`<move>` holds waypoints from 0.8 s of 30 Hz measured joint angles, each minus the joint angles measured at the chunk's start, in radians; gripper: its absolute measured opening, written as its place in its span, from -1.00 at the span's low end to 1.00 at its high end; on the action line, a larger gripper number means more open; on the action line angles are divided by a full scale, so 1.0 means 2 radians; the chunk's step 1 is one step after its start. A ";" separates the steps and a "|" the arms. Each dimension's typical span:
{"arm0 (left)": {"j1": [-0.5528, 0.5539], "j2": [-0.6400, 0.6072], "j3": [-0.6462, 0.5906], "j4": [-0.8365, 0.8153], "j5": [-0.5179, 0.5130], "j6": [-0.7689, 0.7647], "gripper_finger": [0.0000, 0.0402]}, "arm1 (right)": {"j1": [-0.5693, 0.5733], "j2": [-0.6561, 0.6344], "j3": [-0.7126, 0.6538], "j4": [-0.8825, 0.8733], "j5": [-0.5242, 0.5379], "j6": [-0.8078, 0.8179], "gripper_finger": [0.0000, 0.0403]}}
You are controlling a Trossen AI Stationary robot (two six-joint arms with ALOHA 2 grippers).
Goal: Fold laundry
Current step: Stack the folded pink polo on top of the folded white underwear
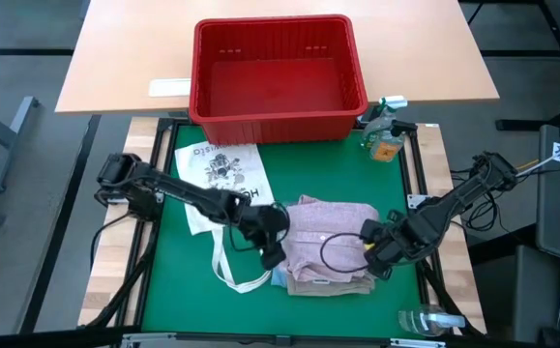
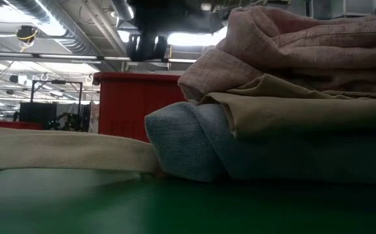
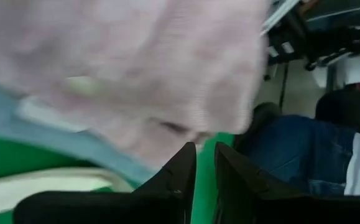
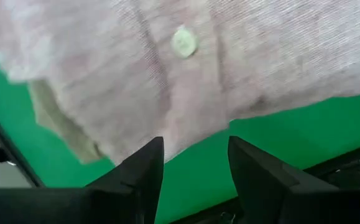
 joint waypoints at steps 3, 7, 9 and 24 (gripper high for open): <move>-0.030 0.000 0.000 0.037 -0.051 0.000 -0.72 | 0.026 -0.001 0.004 0.006 0.008 0.000 -0.11; -0.072 0.000 0.000 0.094 -0.148 -0.002 -0.72 | 0.071 0.000 0.005 0.036 0.040 0.000 -0.11; -0.091 0.003 0.000 0.116 -0.200 0.007 -0.72 | 0.093 0.000 0.005 0.051 0.064 0.000 -0.11; -0.156 0.052 0.000 0.229 -0.356 0.160 -0.23 | 0.155 0.011 0.005 0.081 0.127 -0.039 -0.11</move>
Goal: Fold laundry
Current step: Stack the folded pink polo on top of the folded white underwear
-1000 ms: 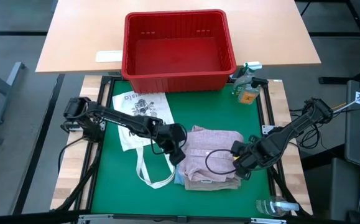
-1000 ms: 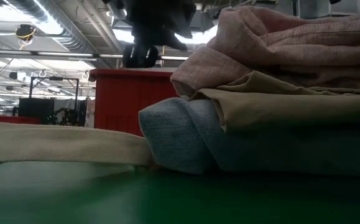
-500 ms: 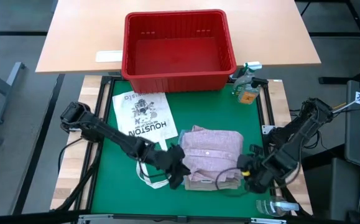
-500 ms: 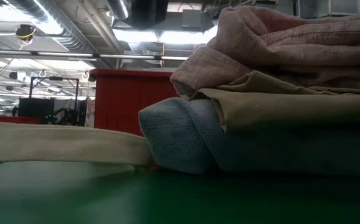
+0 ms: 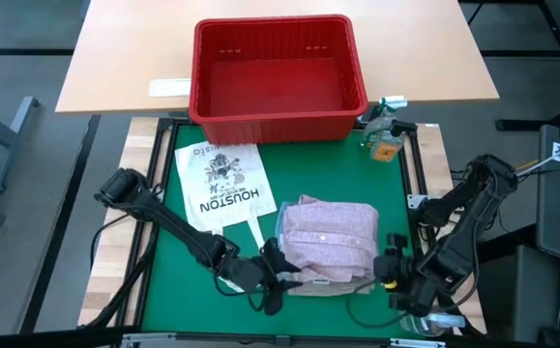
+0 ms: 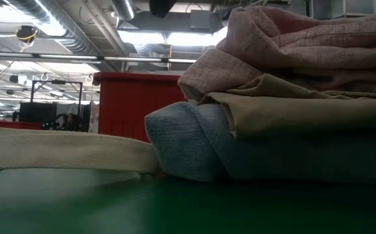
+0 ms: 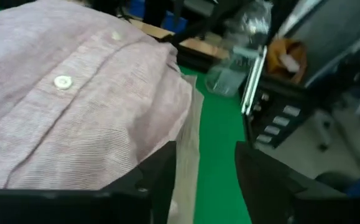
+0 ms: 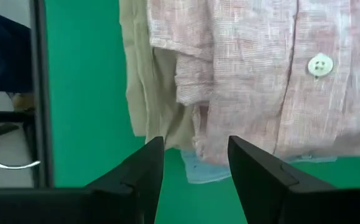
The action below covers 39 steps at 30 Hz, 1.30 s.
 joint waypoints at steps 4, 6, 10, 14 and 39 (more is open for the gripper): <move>-0.002 0.007 0.000 0.000 -0.011 0.048 -0.14 | -0.001 0.015 0.000 0.002 0.005 -0.025 -0.11; -0.002 0.008 0.000 -0.003 -0.025 0.050 -0.13 | -0.001 0.025 0.000 0.002 0.006 -0.038 -0.11; -0.002 0.008 0.000 -0.018 -0.029 0.050 -0.15 | -0.001 0.044 0.000 0.001 0.026 -0.039 -0.11; -0.002 0.015 0.000 -0.017 -0.031 0.049 -0.16 | -0.001 0.054 0.000 -0.002 0.039 -0.039 -0.11; -0.006 0.042 0.000 -0.081 -0.105 0.046 -0.25 | -0.001 0.056 0.000 -0.017 0.070 -0.036 -0.11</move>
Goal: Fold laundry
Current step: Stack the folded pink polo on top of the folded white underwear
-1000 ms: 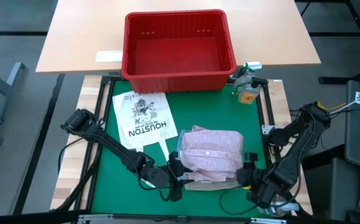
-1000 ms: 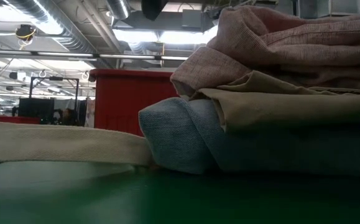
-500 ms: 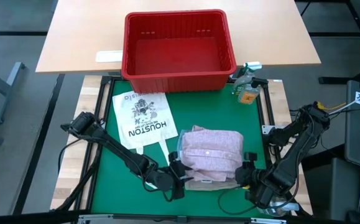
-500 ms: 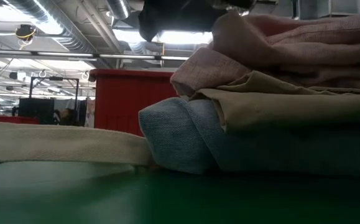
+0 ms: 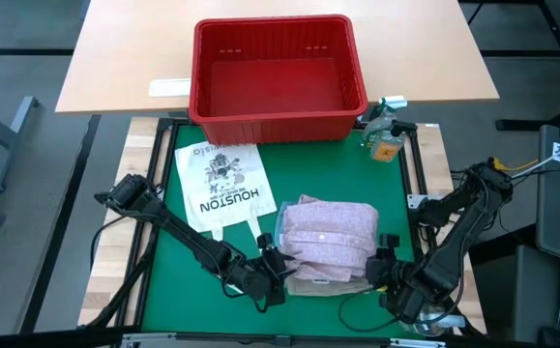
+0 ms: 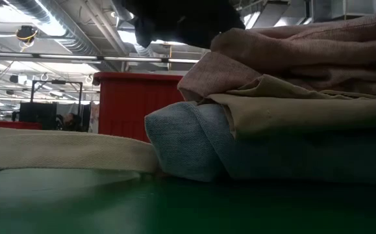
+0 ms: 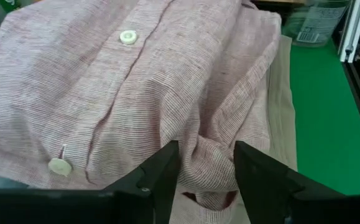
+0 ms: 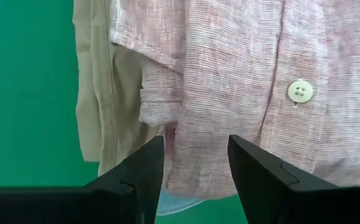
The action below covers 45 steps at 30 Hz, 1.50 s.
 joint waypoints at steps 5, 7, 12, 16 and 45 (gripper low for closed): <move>0.000 0.000 0.000 -0.010 -0.002 0.000 -0.42 | 0.000 0.017 0.000 0.000 -0.001 0.000 -0.11; 0.000 0.000 0.000 -0.014 -0.002 0.000 -0.49 | 0.000 0.027 0.000 0.000 -0.001 0.000 -0.11; 0.000 0.000 0.000 -0.021 -0.002 0.000 -0.69 | 0.000 0.045 0.000 -0.002 -0.001 0.000 -0.19; 0.000 0.000 0.000 -0.025 -0.002 0.000 -0.88 | 0.000 0.045 0.000 -0.005 -0.001 0.000 -0.44; -0.008 0.000 0.000 -0.047 0.112 -0.058 -0.77 | 0.010 0.045 -0.014 -0.012 -0.102 -0.003 -0.97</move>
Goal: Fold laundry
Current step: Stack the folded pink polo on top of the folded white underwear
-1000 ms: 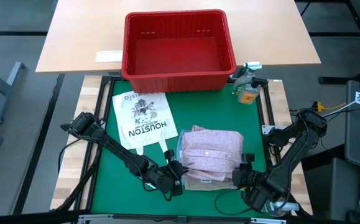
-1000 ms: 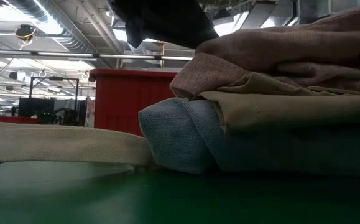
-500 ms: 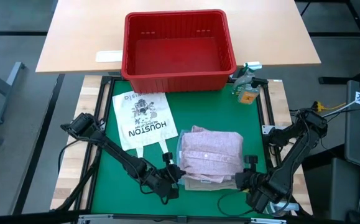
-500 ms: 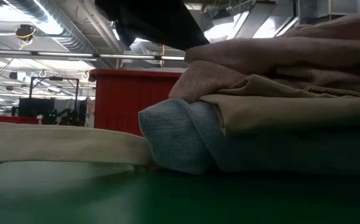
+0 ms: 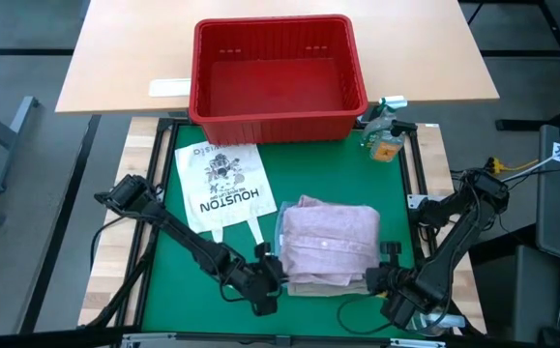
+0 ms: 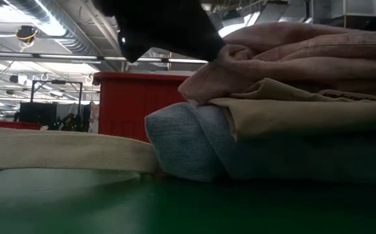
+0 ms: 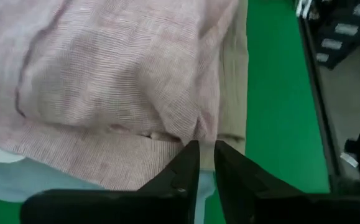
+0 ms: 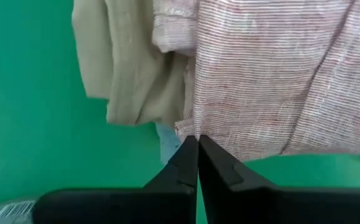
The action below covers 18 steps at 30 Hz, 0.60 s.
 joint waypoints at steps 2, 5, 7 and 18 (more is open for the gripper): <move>0.001 0.000 0.000 0.010 0.000 -0.007 -0.76 | 0.000 0.000 0.000 0.000 -0.008 0.000 -0.96; 0.000 -0.001 0.000 0.029 0.000 0.003 -0.79 | 0.000 -0.001 0.000 -0.001 -0.008 -0.001 -0.94; -0.002 -0.004 0.000 0.039 -0.001 0.018 -0.85 | 0.001 -0.003 0.000 -0.001 -0.009 -0.001 -0.93; 0.008 -0.008 0.055 0.046 -0.049 0.085 -0.98 | 0.001 -0.005 0.049 -0.041 -0.008 -0.040 -0.94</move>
